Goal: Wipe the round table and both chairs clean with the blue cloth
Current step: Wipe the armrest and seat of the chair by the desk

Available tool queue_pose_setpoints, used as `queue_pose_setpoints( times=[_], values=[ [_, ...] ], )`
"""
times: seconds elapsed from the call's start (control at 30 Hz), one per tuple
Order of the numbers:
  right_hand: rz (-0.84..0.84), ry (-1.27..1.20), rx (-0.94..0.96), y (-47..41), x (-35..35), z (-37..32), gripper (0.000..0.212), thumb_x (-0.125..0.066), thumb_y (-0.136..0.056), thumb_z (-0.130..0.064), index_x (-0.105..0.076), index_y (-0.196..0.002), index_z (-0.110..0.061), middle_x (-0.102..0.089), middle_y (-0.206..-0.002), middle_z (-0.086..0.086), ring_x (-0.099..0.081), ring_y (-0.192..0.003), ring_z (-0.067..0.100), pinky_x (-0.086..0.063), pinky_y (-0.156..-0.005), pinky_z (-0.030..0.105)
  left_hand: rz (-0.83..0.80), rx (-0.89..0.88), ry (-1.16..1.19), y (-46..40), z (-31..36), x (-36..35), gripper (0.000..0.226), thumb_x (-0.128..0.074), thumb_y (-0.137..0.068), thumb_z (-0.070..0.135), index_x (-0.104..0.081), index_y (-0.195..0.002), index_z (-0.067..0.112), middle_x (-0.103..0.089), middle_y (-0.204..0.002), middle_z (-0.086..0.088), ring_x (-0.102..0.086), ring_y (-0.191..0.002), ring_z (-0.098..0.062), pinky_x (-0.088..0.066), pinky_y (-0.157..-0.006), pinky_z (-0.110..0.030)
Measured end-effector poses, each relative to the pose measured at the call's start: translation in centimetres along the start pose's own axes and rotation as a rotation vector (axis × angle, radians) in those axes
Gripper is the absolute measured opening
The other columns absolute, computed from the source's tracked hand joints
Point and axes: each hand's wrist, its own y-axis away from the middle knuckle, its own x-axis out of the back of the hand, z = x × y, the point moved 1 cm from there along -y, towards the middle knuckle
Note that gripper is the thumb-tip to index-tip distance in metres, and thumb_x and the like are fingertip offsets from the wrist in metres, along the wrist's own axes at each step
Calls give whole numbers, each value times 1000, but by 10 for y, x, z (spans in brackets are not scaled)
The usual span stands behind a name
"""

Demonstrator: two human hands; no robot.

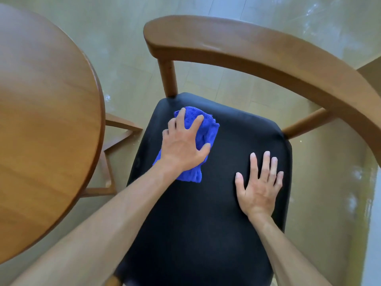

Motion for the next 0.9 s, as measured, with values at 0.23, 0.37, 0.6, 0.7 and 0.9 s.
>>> queue_pose_setpoints(
  times=[0.23,0.37,0.6,0.7,0.9],
  values=[
    [53,-8,-3,0,-3,2,66,-32,-91,-50,-31,-149,-19,-18,-159,13,-16,-146,34,-16,-113,57,56,-78,134,21,10,-10,52,-36,-98,31,-30,-150,26,-23,-158,-10,-27,-142,-31,-32,-111,-44],
    [86,-4,-1,0,-5,2,66,-33,-90,-49,-30,-149,-19,-18,-159,13,-15,-146,34,-16,-113,56,63,-192,186,6,-24,2,54,-56,-93,28,-41,-145,26,-38,-147,-10,-41,-123,-30,-41,-100,-40],
    [106,-4,-6,-1,-5,1,66,-33,-90,-49,-32,-148,-18,-19,-158,14,-16,-146,34,-17,-113,57,81,10,-223,17,25,-25,70,-65,-77,48,-44,-142,31,-50,-133,-21,-53,-93,-33,-47,-71,-40],
    [126,-19,-3,1,-5,1,66,-33,-90,-49,-34,-147,-18,-19,-158,14,-17,-145,34,-17,-112,58,72,-89,-133,9,28,-17,63,-67,-78,28,-50,-138,29,-55,-123,-20,-53,-81,-32,-48,-67,-39],
    [162,-47,-1,-1,-8,1,65,-33,-90,-48,-34,-147,-18,-20,-158,14,-15,-146,34,-14,-113,56,164,52,-188,-72,-17,14,64,-53,-87,42,-32,-146,32,-39,-134,-15,-45,-105,-33,-40,-86,-41]
  ],
)
